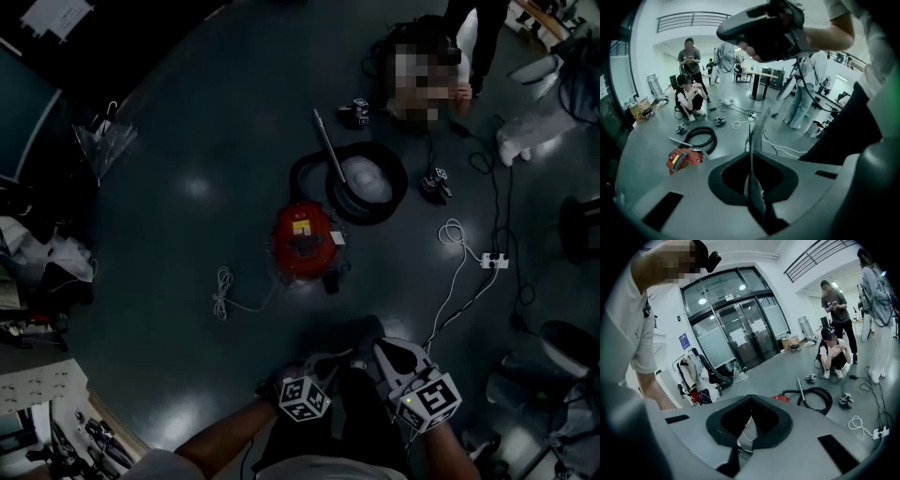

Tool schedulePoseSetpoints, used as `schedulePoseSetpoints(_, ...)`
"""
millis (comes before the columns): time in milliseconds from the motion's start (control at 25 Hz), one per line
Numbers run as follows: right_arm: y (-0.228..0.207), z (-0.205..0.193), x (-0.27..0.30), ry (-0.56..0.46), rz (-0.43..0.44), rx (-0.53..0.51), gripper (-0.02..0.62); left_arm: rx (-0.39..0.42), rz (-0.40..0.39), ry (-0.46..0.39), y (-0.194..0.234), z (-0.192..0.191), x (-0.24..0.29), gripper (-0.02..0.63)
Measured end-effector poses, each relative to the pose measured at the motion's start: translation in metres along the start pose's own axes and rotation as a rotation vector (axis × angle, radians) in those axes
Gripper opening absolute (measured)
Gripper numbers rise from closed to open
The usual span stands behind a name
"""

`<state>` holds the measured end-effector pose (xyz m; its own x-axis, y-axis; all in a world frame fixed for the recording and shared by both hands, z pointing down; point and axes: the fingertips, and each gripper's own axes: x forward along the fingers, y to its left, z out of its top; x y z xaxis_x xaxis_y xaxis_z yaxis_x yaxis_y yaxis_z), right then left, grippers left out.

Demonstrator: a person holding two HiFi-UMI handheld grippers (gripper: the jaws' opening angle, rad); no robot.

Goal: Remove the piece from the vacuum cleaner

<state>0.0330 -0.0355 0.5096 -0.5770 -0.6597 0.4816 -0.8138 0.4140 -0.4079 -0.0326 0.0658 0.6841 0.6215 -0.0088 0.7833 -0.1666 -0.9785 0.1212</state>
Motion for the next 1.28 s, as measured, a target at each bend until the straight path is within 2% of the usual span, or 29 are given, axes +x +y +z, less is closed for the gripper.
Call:
schedulePoseSetpoints(240, 0.02, 0.028, -0.058, -0.057, 0.023, -0.062, 0.015, -0.007, -0.011, -0.037, -0.054, 0.057, -0.051, 0.029)
schedulePoseSetpoints(600, 0.066, 0.012, -0.171, -0.048, 0.1, -0.127, 0.015, -0.042, -0.048, -0.115, -0.163, 0.138, -0.098, 0.031)
schedulePoseSetpoints(800, 0.084, 0.019, -0.22, -0.082, 0.124, -0.158, 0.015, -0.062, -0.032, -0.154, -0.2, 0.175, -0.126, 0.029)
schedulePoseSetpoints(1080, 0.1, 0.03, -0.254, -0.13, 0.183, -0.169, 0.015, 0.016, -0.051, -0.147, -0.239, 0.189, -0.149, 0.03)
schedulePoseSetpoints(1280, 0.115, 0.026, -0.26, -0.133, 0.176, -0.146, 0.015, 0.073, -0.053, -0.134, -0.243, 0.18, -0.169, 0.031)
